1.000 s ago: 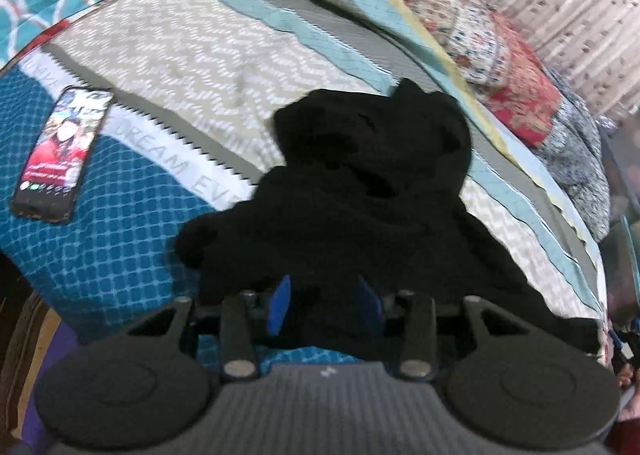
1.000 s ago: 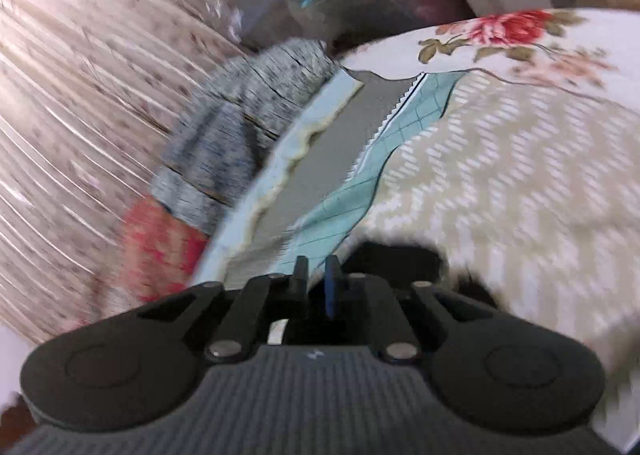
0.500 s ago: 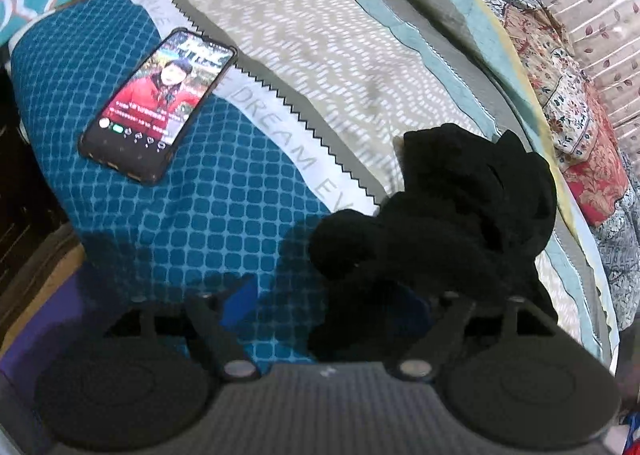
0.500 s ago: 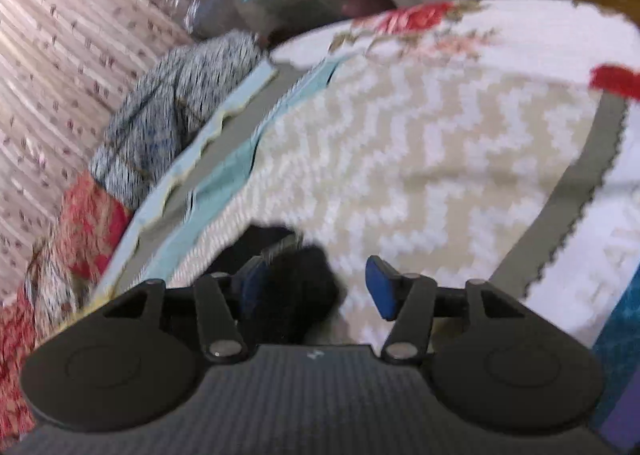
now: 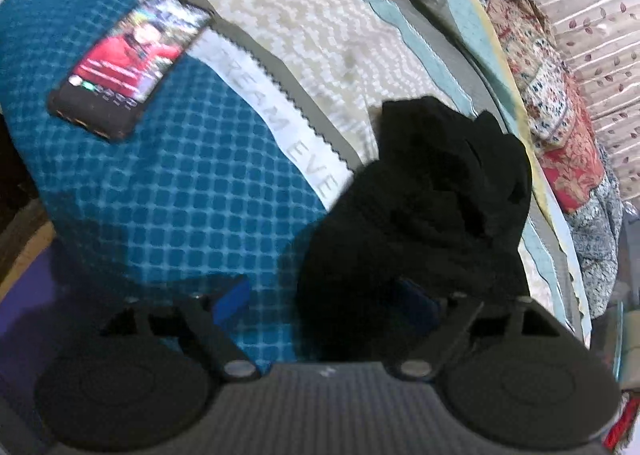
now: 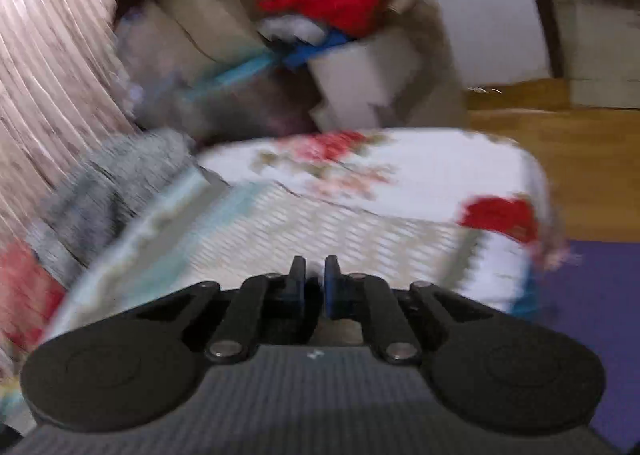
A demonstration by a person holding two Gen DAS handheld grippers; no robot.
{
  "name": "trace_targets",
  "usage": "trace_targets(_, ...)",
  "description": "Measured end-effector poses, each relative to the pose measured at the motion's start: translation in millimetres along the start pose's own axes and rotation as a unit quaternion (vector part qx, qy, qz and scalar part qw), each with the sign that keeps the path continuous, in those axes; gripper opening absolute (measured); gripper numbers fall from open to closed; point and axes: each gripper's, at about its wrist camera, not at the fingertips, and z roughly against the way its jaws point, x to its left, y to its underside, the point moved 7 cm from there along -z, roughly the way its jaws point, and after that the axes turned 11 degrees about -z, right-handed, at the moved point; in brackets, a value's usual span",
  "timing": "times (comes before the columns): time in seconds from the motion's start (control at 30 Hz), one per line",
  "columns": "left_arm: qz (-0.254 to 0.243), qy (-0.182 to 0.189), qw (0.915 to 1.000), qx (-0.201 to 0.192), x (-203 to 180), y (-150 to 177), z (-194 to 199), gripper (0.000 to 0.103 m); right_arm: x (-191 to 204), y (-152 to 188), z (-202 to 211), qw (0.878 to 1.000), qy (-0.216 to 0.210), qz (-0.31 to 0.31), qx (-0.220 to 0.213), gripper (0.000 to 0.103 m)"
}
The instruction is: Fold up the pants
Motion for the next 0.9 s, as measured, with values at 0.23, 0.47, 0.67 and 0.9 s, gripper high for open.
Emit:
trace_targets(0.23,-0.047,-0.005,0.9987,-0.02,-21.8,-16.9,-6.6,0.081,-2.4,-3.6,28.7,0.999,0.002,-0.02,-0.03,0.038)
trace_targets(0.47,-0.151,-0.018,0.9853,-0.077,-69.1,-91.7,-36.5,0.09,146.3,74.0,39.9,0.97,-0.186,0.11,0.11,0.039)
trace_targets(0.67,-0.146,0.008,0.9874,-0.06,-85.9,-126.2,-105.0,0.074,305.0,207.4,50.5,0.88,-0.306,0.268,0.244,0.047)
trace_targets(0.9,-0.115,0.086,0.9864,-0.079,-71.5,-109.9,-92.4,0.01,462.6,372.8,46.9,0.764,-0.372,0.438,0.294,0.08)
